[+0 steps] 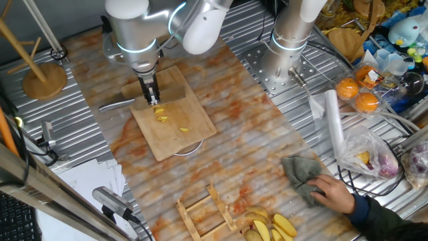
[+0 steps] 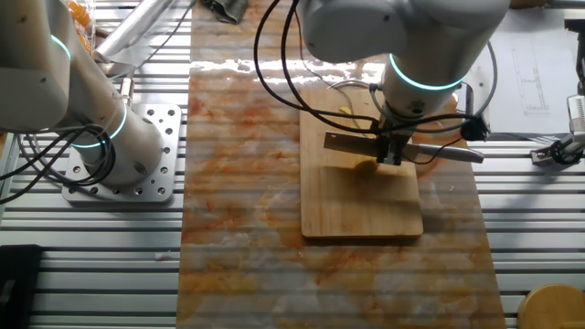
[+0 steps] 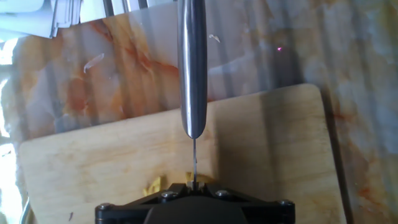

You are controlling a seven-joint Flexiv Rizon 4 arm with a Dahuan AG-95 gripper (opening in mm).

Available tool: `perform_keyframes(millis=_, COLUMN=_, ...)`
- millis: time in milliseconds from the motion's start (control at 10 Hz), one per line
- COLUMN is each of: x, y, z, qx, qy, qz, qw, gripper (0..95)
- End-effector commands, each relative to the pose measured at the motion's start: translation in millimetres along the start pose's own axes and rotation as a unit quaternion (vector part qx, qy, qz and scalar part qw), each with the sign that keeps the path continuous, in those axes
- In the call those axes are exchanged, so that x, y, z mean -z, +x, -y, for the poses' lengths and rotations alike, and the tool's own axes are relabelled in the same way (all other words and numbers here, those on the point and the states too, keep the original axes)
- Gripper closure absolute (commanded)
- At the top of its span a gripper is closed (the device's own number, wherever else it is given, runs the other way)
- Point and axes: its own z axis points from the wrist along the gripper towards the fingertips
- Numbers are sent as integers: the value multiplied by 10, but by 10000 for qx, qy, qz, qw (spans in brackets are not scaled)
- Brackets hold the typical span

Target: Chop the potatoes

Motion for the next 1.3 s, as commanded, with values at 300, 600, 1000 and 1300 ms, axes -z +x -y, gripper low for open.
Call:
perform_keyframes(millis=300, x=-20, y=16, z=-16, qx=23, qy=-4, qz=8, qw=10000, gripper=950)
perform_keyframes(millis=600, x=-88, y=18, z=-27, qx=57, qy=-6, qz=20, qw=10000, gripper=950)
perform_keyframes(millis=1000, x=-116, y=-8, z=-42, qx=92, qy=-11, qz=18, qw=10000, gripper=950)
perform_keyframes(millis=1300, x=-179, y=-11, z=-52, qx=107, qy=20, qz=79, qw=9999, gripper=950)
